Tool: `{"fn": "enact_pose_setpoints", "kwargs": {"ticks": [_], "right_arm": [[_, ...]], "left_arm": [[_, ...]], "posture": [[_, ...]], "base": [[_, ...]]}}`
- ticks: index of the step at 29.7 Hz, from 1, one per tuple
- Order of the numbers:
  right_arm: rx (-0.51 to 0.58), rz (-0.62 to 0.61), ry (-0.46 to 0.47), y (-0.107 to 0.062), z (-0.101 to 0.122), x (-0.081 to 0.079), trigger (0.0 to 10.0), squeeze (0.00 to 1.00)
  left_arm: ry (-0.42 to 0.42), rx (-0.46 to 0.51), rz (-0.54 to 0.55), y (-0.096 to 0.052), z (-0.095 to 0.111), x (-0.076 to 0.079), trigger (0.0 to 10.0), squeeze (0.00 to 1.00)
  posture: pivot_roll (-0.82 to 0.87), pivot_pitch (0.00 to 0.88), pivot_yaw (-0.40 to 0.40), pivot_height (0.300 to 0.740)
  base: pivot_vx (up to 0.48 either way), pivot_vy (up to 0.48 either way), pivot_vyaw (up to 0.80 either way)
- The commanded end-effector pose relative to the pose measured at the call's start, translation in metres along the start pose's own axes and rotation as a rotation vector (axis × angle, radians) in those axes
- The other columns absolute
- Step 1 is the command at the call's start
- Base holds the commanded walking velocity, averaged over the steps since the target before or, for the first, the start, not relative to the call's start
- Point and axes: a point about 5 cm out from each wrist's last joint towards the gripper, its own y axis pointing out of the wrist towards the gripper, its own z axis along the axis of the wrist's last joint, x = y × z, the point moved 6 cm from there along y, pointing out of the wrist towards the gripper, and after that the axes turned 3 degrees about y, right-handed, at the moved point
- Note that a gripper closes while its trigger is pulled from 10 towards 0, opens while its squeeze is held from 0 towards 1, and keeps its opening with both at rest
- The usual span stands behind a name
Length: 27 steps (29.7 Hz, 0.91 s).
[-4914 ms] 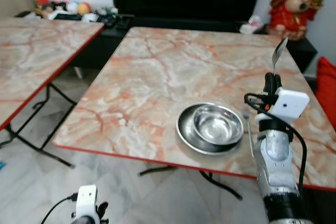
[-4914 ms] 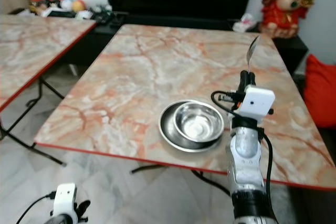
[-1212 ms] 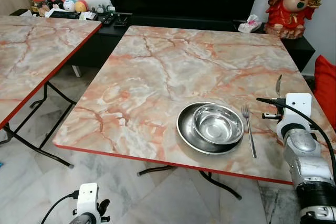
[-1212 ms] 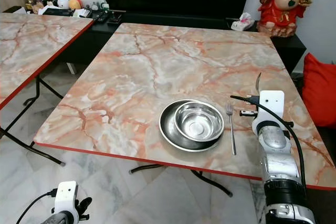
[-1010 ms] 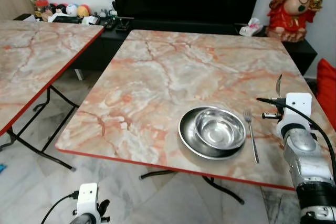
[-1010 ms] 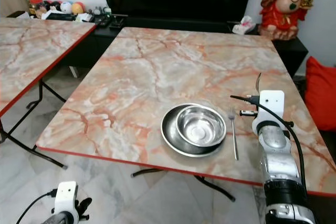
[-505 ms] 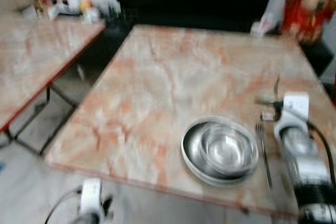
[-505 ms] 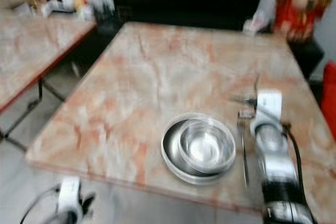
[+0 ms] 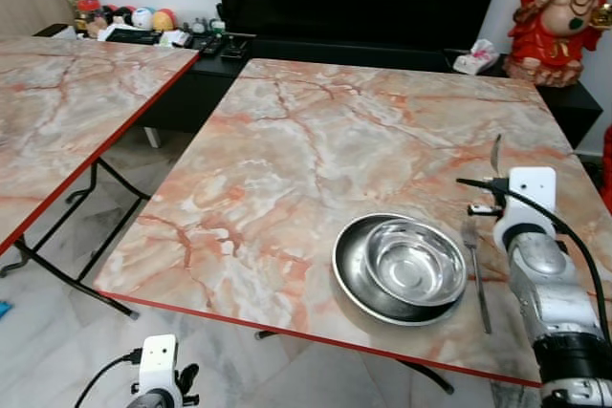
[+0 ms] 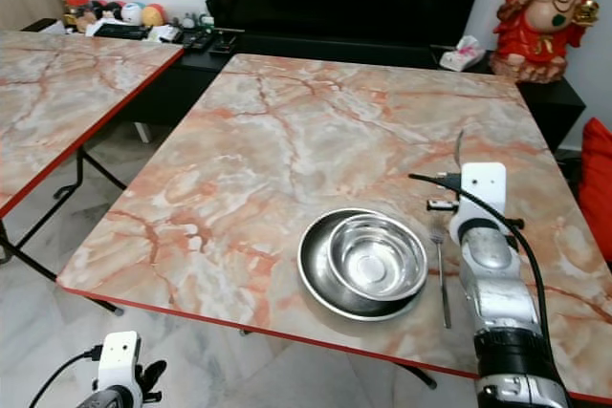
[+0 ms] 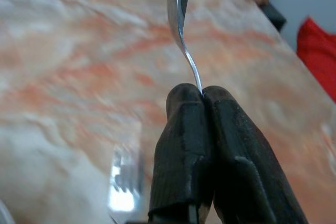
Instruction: Setting the table
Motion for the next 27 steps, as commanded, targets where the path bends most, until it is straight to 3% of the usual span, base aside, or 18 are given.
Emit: {"fn": "enact_pose_setpoints", "kwargs": {"ticks": [1,10,27], "right_arm": [[-0.019,-0.005,-0.010,-0.001,-0.001,0.005,10.0,0.00],[-0.126,0.026,0.009,-0.005,-0.028,-0.004,10.0,0.00],[-0.229,0.061,-0.062,-0.015,-0.053,-0.004,10.0,0.00]], "left_arm": [[-0.001,-0.017,0.001,-0.001,-0.004,-0.002,10.0,0.00],[0.000,-0.019,-0.002,-0.001,-0.005,-0.001,10.0,0.00],[0.004,-0.025,-0.011,-0.001,-0.006,0.001,10.0,0.00]], "posture": [[0.09,0.007,0.008,0.740],[0.09,0.002,0.005,0.740],[0.09,0.000,0.001,0.740]], "base": [[0.000,0.000,0.00],[0.000,0.000,0.00],[0.000,0.000,0.00]]}}
